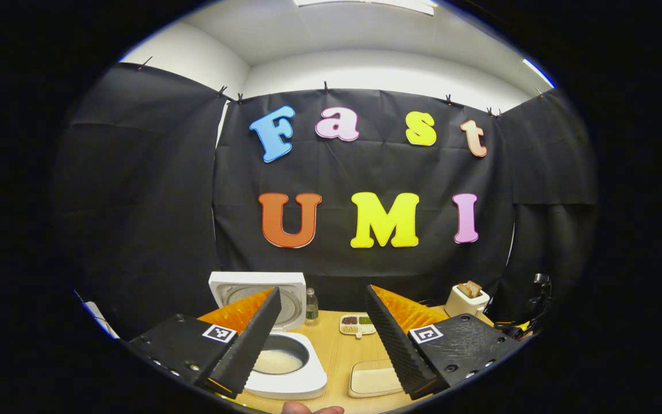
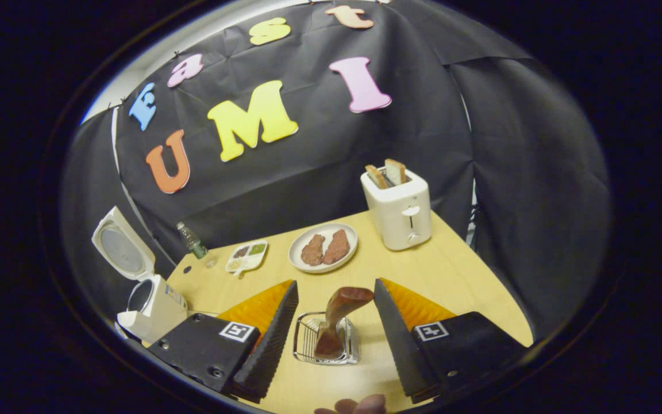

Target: Close the left gripper, press the button to open the rice cooker; take a wooden spoon from the chopstick holder with the right hand, scoop a spoonful of rice and pour it into the rice cooker, then put the wooden spoon back into the chopstick holder.

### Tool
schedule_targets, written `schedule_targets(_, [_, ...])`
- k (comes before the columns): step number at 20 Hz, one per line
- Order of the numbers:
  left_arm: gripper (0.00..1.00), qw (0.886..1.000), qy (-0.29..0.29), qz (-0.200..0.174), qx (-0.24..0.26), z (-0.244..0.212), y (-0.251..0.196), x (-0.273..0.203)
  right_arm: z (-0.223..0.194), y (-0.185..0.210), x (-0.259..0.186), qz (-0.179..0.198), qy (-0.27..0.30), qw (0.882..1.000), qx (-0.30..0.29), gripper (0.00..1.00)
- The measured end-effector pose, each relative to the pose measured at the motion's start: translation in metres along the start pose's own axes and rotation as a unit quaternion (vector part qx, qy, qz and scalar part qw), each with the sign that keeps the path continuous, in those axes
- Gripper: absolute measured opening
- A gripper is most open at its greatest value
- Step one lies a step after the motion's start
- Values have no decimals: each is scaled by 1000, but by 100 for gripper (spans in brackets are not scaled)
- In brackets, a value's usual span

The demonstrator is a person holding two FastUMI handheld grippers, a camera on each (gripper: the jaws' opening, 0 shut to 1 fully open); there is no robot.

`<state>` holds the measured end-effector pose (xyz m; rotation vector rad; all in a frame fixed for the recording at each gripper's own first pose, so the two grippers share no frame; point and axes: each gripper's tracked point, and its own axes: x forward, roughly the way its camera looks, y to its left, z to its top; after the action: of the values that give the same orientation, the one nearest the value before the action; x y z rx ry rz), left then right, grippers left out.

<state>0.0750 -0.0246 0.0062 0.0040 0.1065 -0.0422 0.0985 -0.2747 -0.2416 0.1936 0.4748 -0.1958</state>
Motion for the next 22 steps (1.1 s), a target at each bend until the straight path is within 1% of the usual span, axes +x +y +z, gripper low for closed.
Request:
schedule_targets(1, [94, 1000, -7, 2, -5, 7, 6, 9, 14, -1, -11, -4, -17, 1000, 2, 95])
schedule_targets(3, [94, 1000, -8, 18, -2, 12, 22, 29, 40, -2, -32, -12, -47, 999, -3, 97])
schedule_targets(6, [94, 999, 4, 52, 5, 20, 51, 66, 72, 2, -69, -21, -85, 996, -18, 98])
schedule_targets(7, [94, 998, 8, 61, 3, 22, 60, 80, 76, 6, -80, -18, -90, 995, -24, 93])
schedule_targets(8, [94, 998, 16, 68, 1, 21, 69, 96, 73, 7, -90, -20, -87, 995, -33, 93])
schedule_targets(9, [94, 997, 28, 74, -2, 17, 79, 112, 77, 8, -102, -22, -89, 995, -38, 100])
schedule_targets(11, [94, 994, 58, 87, -5, 4, 102, 141, 79, 7, -121, -37, -97, 994, -45, 100])
schedule_targets(12, [94, 993, 76, 91, -8, -5, 112, 156, 77, 4, -130, -48, -100, 993, -49, 96])
schedule_targets(13, [94, 991, 95, 93, -11, -16, 122, 168, 75, 0, -139, -59, -103, 992, -49, 100])
schedule_targets(16, [94, 985, 143, 96, -26, -43, 144, 204, 64, -9, -156, -91, -100, 990, -34, 100])
schedule_targets(17, [94, 982, 158, 94, -31, -53, 148, 214, 59, -8, -160, -96, -98, 990, -25, 96])
schedule_targets(18, [94, 979, 177, 91, -36, -64, 153, 223, 55, -8, -164, -103, -96, 990, -18, 96])
schedule_targets(19, [94, 975, 199, 92, -40, -76, 158, 228, 53, -7, -169, -109, -96, 989, -13, 100])
schedule_targets(20, [94, 971, 213, 95, -41, -85, 162, 232, 50, -6, -173, -114, -95, 989, -11, 96])
schedule_targets(21, [95, 970, 221, 97, -40, -90, 169, 236, 49, -4, -177, -117, -97, 988, -9, 100])
schedule_targets(22, [94, 968, 229, 98, -42, -95, 173, 240, 47, -3, -179, -120, -97, 988, -10, 100])
